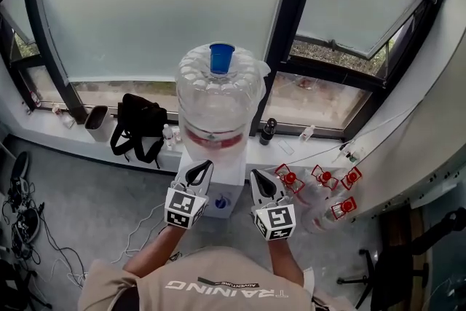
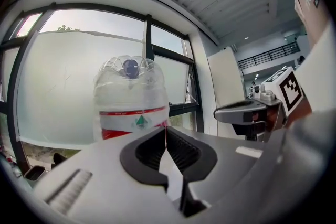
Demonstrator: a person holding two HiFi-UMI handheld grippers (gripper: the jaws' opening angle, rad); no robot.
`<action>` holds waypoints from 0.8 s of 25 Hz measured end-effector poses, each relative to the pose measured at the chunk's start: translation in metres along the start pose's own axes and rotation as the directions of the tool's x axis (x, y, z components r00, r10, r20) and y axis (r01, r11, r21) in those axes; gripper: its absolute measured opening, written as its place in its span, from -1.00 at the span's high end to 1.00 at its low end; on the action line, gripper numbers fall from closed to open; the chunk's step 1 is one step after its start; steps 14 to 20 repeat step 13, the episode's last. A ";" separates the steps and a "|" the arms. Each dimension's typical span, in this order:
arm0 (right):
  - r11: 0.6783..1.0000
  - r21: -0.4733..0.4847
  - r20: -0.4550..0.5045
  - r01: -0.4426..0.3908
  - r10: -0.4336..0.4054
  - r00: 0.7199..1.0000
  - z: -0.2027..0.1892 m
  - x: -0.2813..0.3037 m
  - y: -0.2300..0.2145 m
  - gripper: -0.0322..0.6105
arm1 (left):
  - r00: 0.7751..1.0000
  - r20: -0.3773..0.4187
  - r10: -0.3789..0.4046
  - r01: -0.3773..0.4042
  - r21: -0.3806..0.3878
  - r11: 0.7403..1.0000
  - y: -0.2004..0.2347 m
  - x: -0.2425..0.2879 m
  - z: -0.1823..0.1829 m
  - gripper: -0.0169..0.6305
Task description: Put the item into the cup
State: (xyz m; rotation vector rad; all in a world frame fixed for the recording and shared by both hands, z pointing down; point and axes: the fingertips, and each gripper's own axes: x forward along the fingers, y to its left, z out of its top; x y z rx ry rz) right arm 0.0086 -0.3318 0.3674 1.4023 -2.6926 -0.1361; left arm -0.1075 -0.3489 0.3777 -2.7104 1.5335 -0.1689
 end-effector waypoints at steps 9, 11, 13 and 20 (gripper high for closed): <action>1.000 -0.012 -0.015 0.027 -0.028 1.000 0.000 -0.008 -0.007 0.87 | 0.999 -0.008 -0.037 0.037 -0.030 0.999 -0.002 0.006 -0.006 0.91; 0.999 -0.019 -0.019 0.025 -0.026 0.999 -0.002 -0.007 -0.008 0.87 | 0.999 -0.010 -0.039 0.039 -0.037 0.999 -0.002 0.008 -0.009 0.91; 0.999 -0.029 -0.025 0.024 -0.025 0.999 -0.005 -0.007 -0.008 0.87 | 0.999 -0.010 -0.040 0.040 -0.043 0.998 -0.002 0.011 -0.011 0.91; 0.999 -0.029 -0.025 0.024 -0.025 0.999 -0.005 -0.007 -0.008 0.87 | 0.999 -0.010 -0.040 0.040 -0.043 0.998 -0.002 0.011 -0.011 0.91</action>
